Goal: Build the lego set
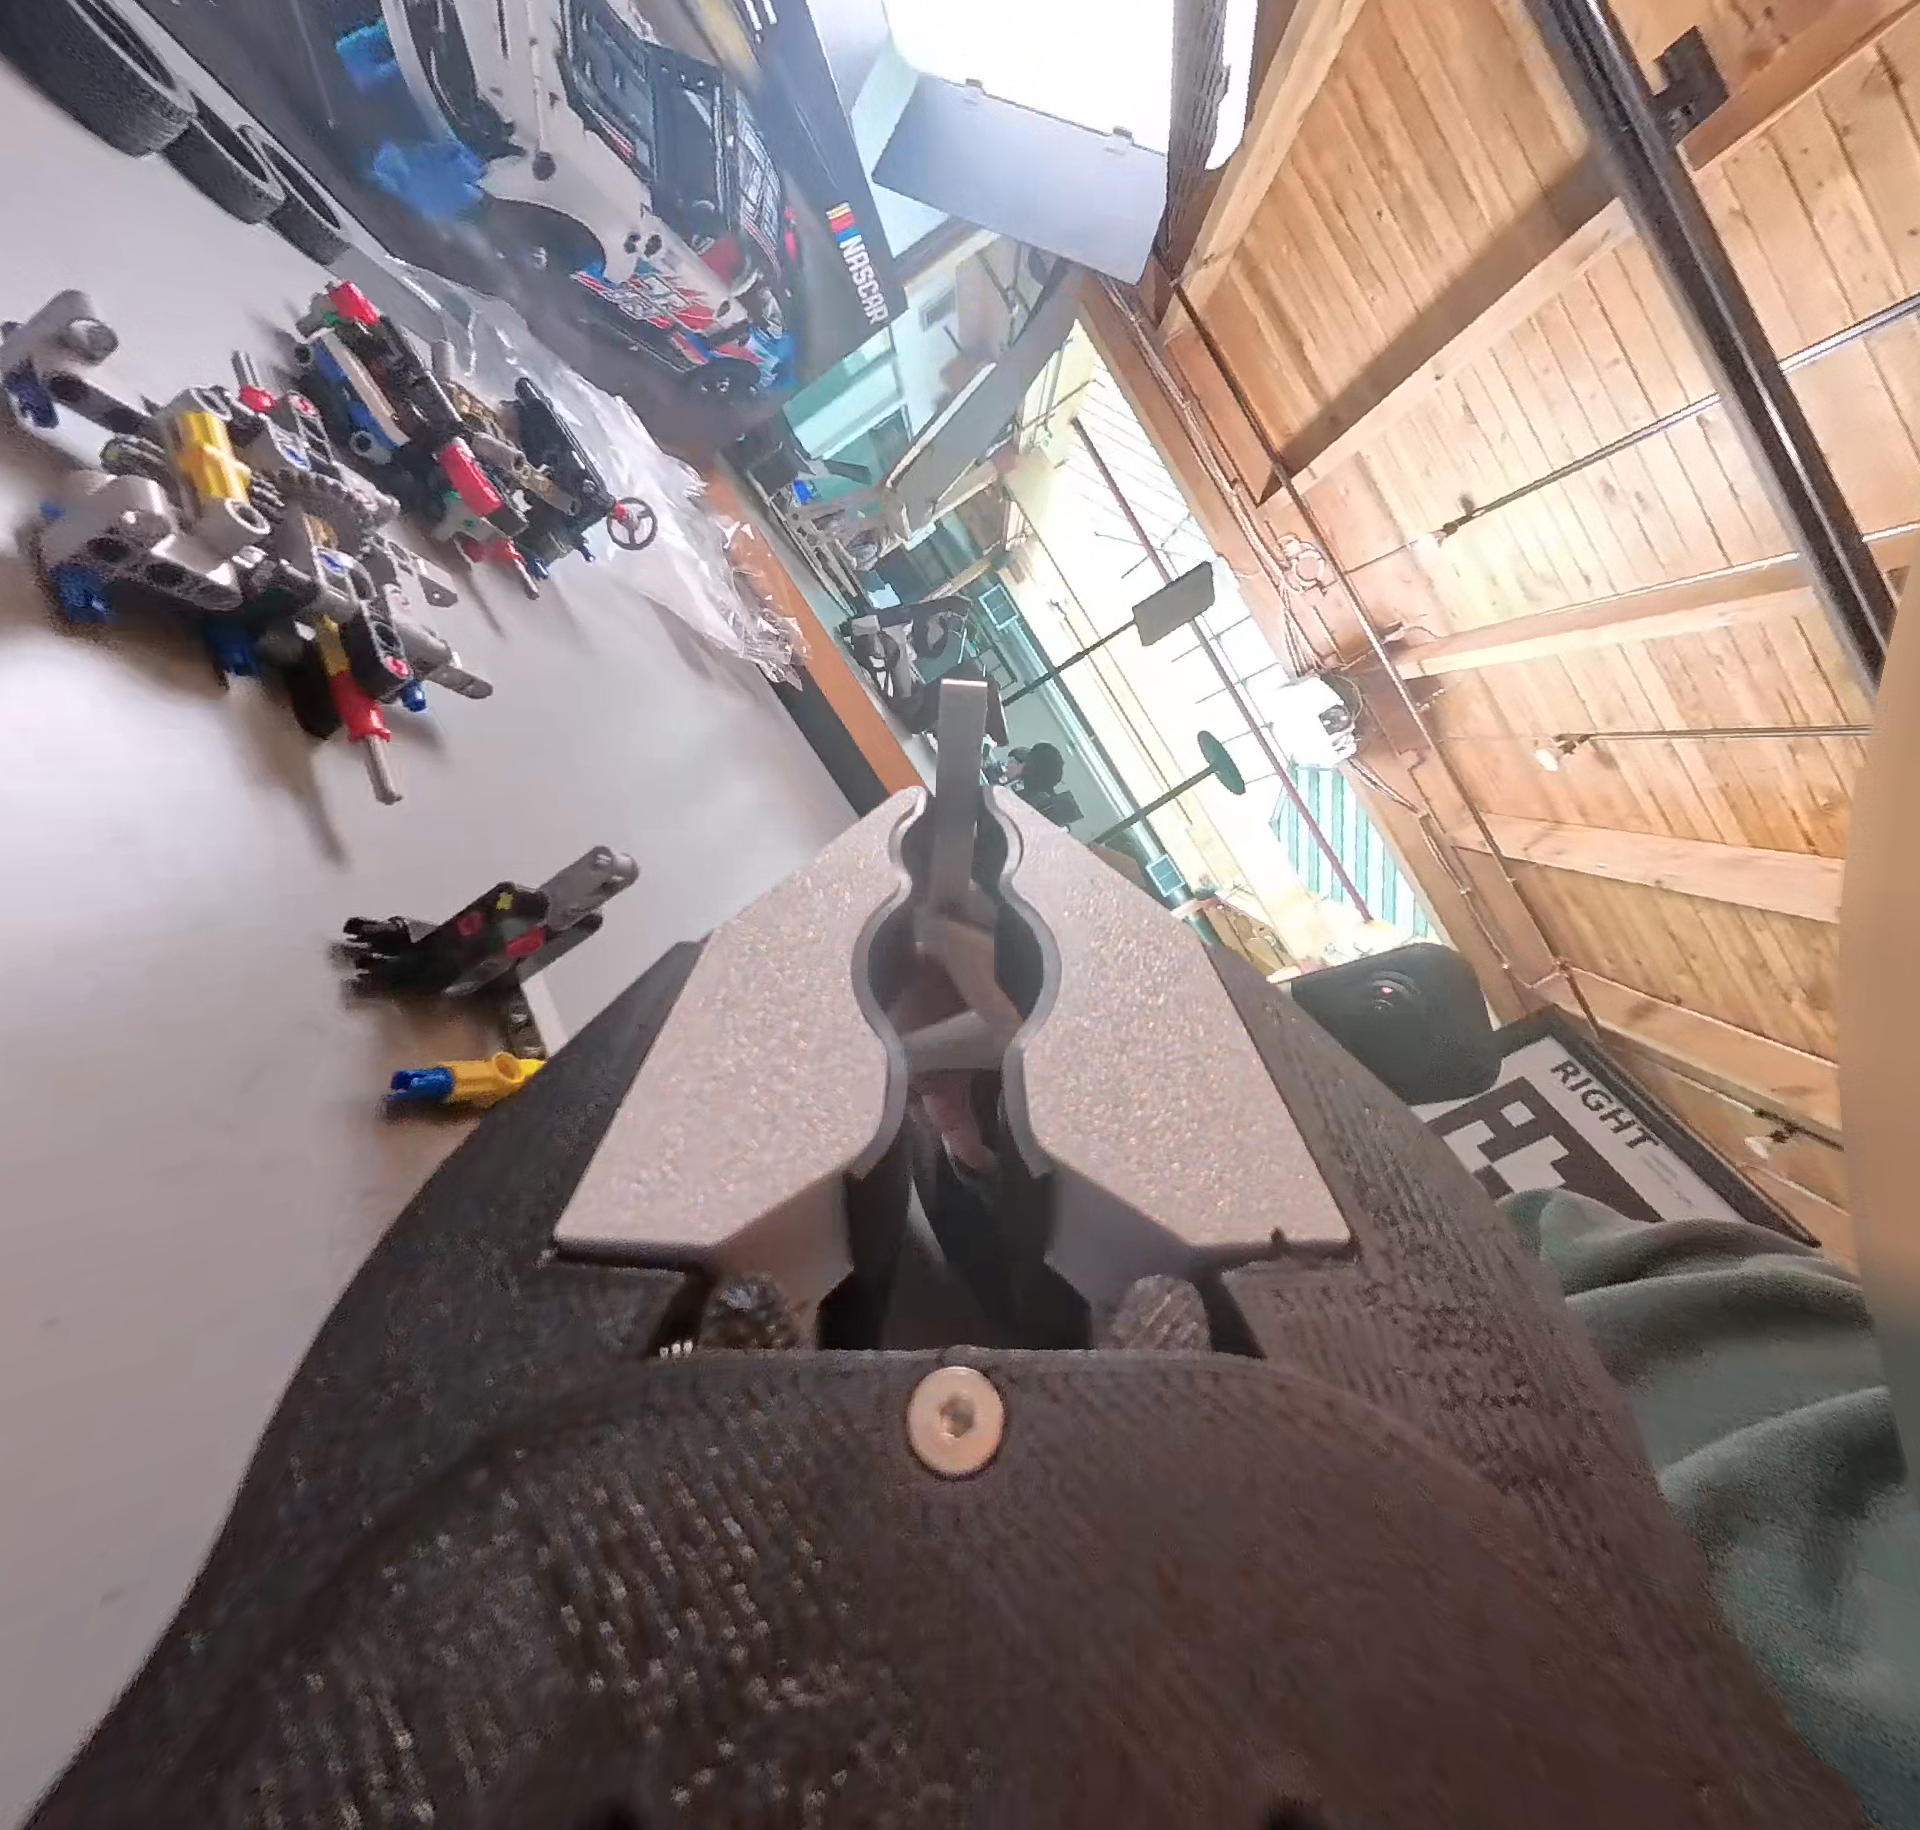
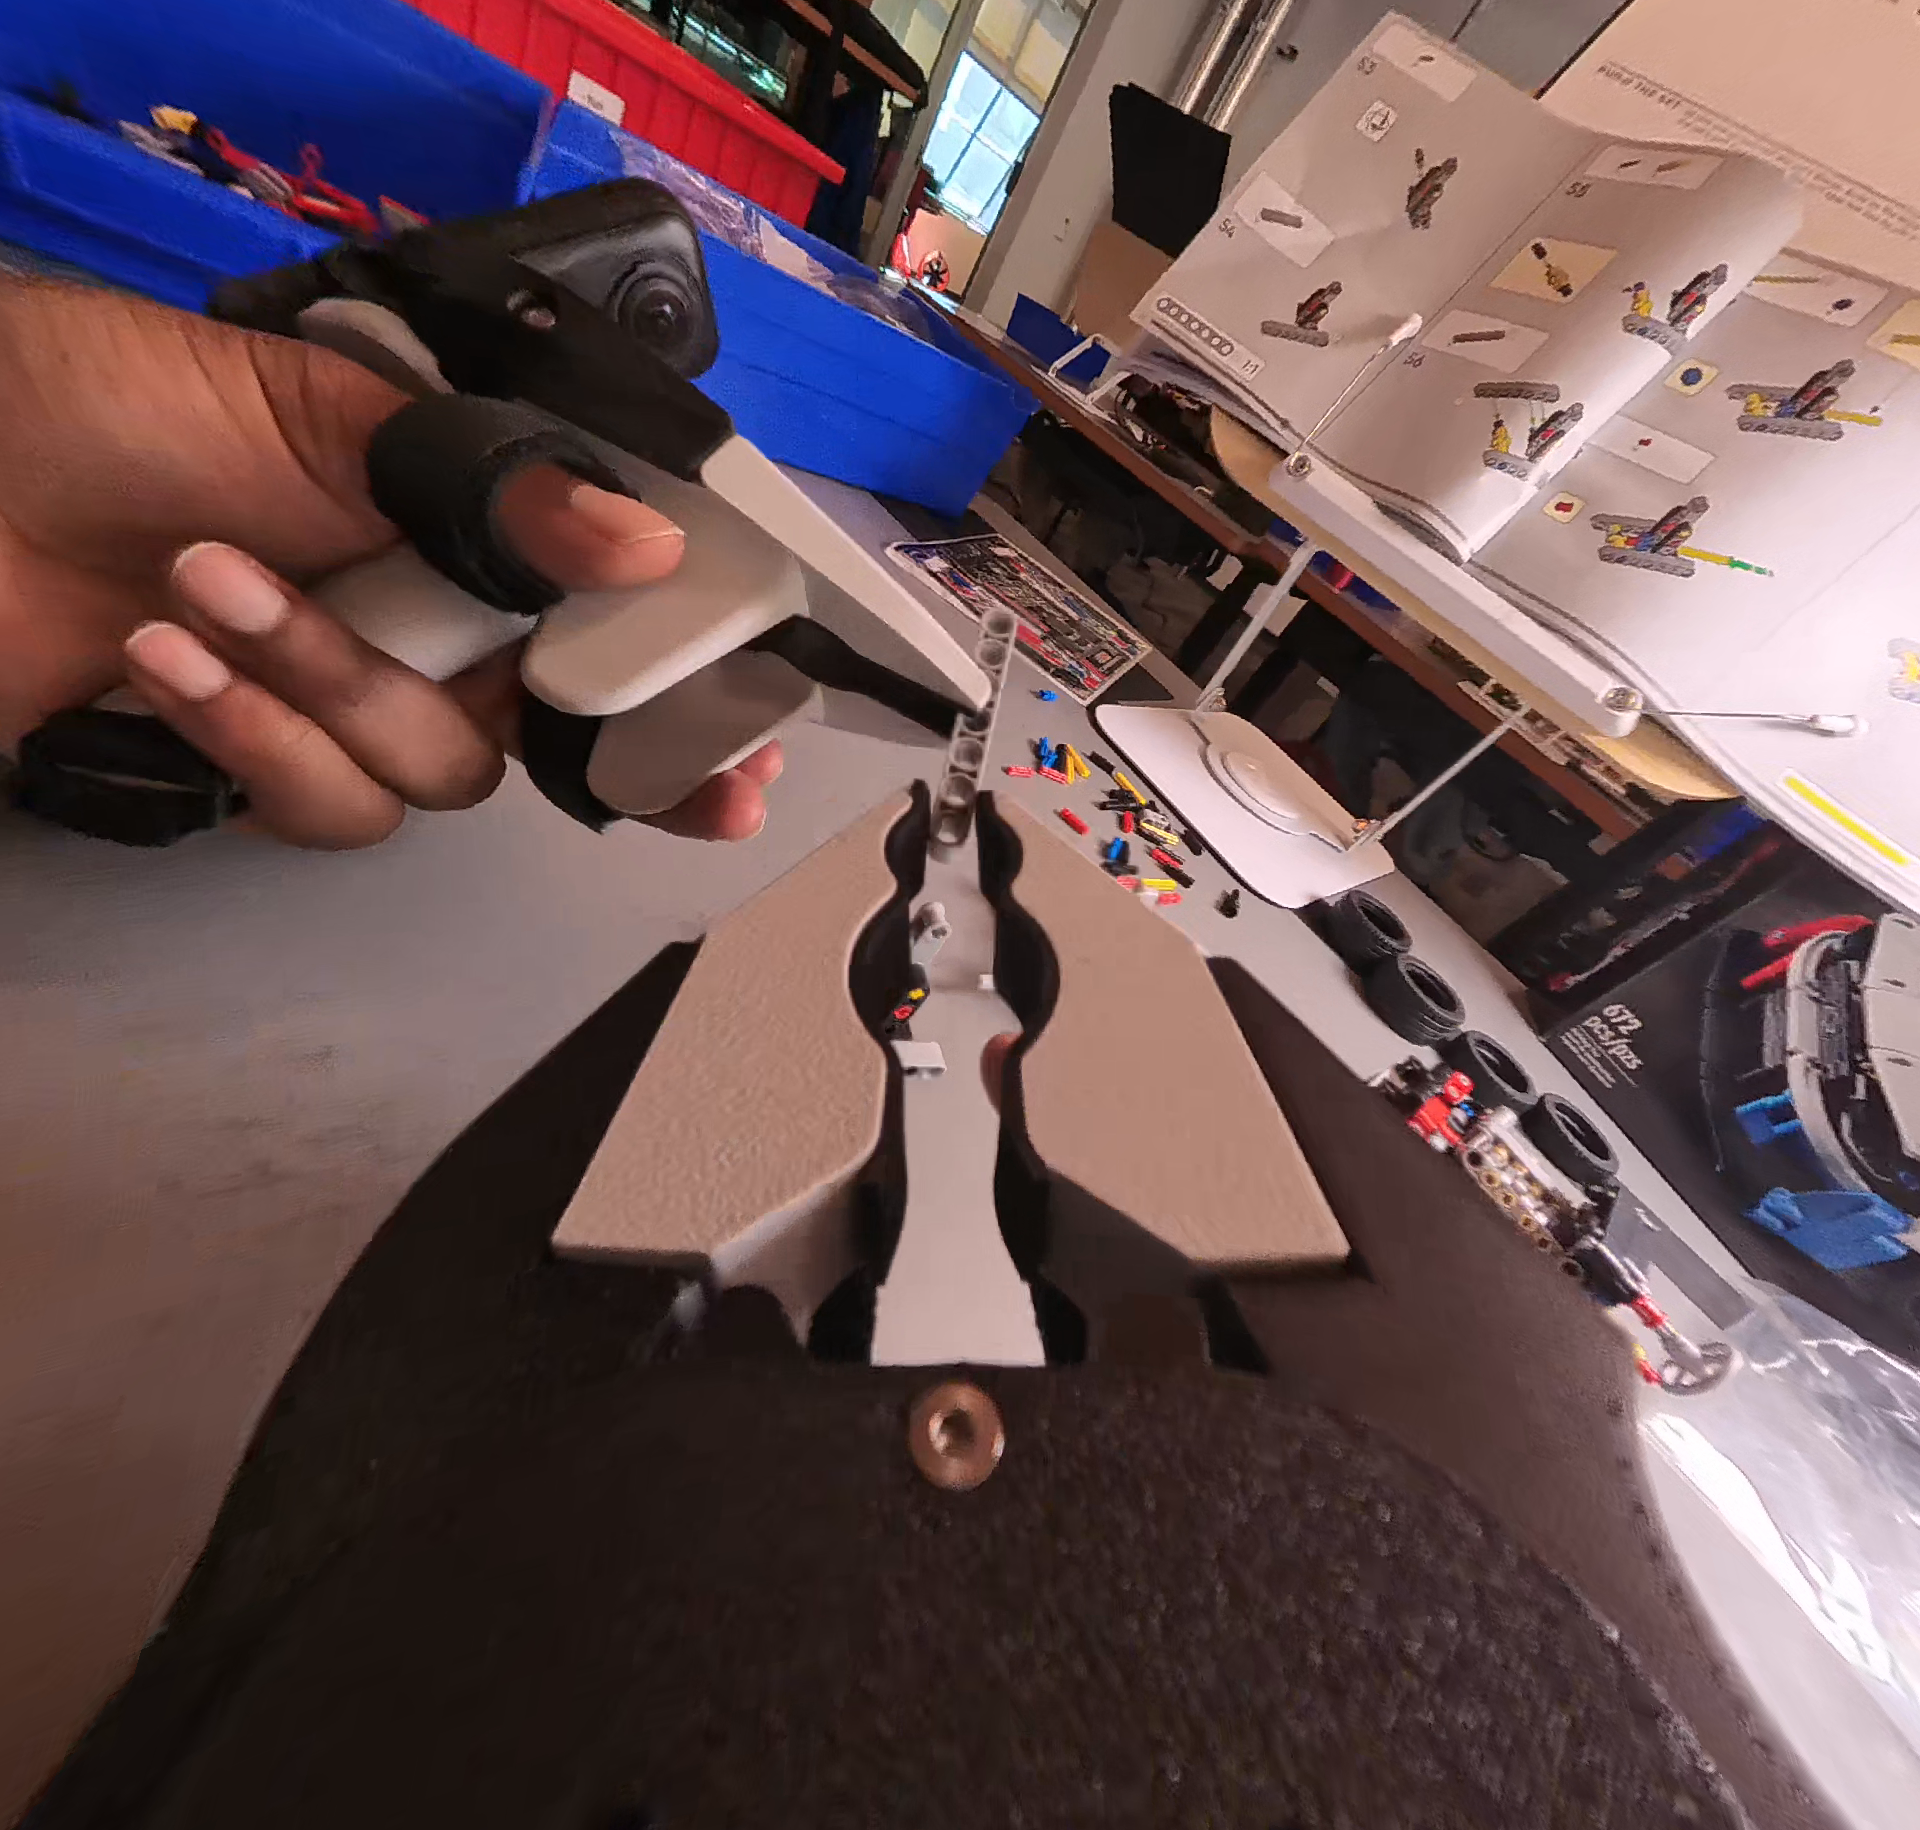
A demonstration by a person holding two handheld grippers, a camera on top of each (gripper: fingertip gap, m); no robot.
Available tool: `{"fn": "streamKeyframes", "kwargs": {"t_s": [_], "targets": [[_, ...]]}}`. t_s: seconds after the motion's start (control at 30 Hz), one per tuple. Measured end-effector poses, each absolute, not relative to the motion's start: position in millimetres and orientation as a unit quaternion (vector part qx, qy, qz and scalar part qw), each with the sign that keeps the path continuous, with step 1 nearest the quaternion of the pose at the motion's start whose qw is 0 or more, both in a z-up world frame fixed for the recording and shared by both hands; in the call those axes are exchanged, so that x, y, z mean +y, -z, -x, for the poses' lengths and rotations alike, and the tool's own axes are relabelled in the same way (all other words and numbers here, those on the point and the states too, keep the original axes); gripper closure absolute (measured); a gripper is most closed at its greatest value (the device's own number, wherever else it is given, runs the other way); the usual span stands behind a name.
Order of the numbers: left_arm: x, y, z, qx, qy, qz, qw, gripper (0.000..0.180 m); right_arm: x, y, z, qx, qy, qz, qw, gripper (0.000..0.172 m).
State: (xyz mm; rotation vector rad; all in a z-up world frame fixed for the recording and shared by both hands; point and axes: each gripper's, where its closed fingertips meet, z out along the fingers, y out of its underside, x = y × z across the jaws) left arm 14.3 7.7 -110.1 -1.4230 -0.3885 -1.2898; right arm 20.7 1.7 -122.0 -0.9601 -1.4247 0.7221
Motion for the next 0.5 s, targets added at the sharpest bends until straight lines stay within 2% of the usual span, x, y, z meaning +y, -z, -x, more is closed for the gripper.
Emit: {"fn": "streamKeyframes", "kwargs": {"t_s": [0.23, 0.4, 0.5], "targets": [[-2.8, 118.3, -8.3, -0.120, 0.562, 0.624, 0.530, 0.174, 1.0, 131.5, -22.4, -0.637, -0.324, 0.412, 0.565, 0.167], [-1.8, 125.0, 34.1, -0.034, 0.412, 0.708, 0.572, 0.164, -15.3, 177.8, -34.5, -0.738, -0.315, 0.394, 0.447, 0.166], [-3.3, 150.5, 36.1, 0.050, 0.310, 0.783, 0.537, 0.160, -29.8, 197.5, -36.3, -0.779, -0.292, 0.377, 0.408, 0.166]]}}
